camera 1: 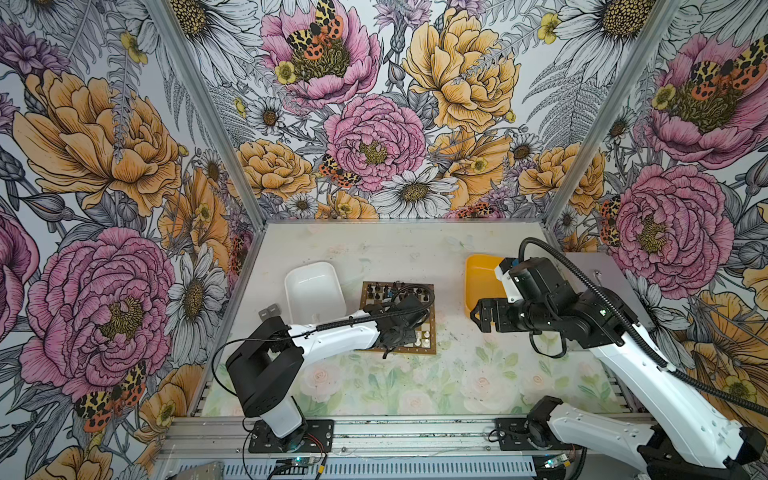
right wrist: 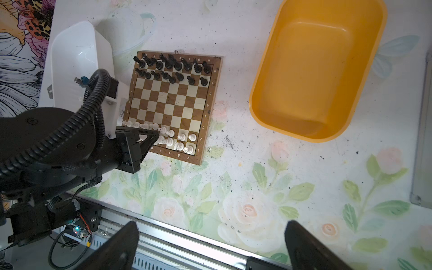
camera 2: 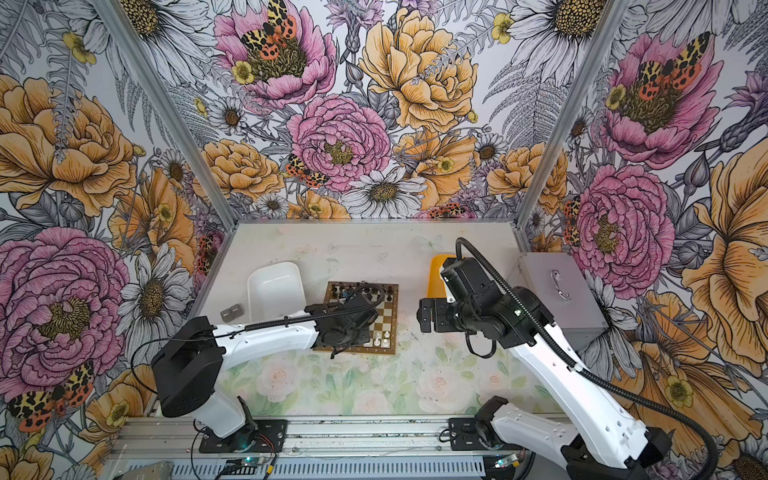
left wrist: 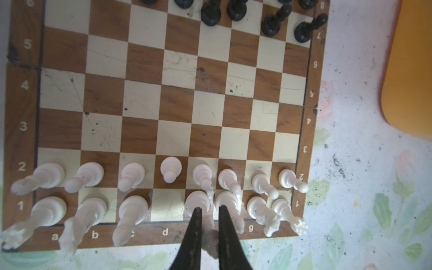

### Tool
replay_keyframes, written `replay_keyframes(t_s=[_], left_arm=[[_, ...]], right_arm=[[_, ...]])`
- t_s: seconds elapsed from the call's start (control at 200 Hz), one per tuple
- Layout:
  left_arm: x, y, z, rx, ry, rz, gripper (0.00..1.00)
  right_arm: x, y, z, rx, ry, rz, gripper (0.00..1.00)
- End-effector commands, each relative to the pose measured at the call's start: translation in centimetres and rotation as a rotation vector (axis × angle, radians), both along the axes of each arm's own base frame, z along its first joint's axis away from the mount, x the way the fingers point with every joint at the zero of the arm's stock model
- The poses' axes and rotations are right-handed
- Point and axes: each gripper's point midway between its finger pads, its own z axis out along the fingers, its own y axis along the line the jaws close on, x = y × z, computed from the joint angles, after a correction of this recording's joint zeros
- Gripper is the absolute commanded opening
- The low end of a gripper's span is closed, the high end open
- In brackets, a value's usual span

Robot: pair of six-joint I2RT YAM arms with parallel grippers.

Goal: Set up the chess pieces on the board
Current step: 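Lower the white piece onto the empty nearest-row square and open the left gripper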

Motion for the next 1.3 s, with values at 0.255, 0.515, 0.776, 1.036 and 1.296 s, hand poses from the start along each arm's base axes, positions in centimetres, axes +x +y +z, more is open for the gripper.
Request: replay_keyframes(t_s=[0.255,0.515,0.776,1.036,1.296], left_arm=[[-0.4,0.3,0.2,-0.011,-0.006,-0.006,0.12],[-0.6,0.4,0.5,-0.019,-0.009,-0.004,0.14],[-0.5,0.0,0.9,-0.028,-0.016,-0.007,0.14],[-0.5,-0.2,1.0,-0.036,-0.018,-0.011,0.14],[-0.5,-0.3,1.0,-0.041,-0.018,-0.011,0.15]], right_arm=[[0.2,-0.3,1.2,0.008,-0.038,-0.014,1.00],[0.1,-0.4,1.1,0.013,-0.037,-0.018,1.00],[0.0,-0.4,1.2,0.017,-0.037,-0.020,1.00],[0.0,-0.5,1.2,0.018,-0.037,-0.022,1.00],[0.1,-0.4,1.1,0.016,-0.033,-0.020,1.00]])
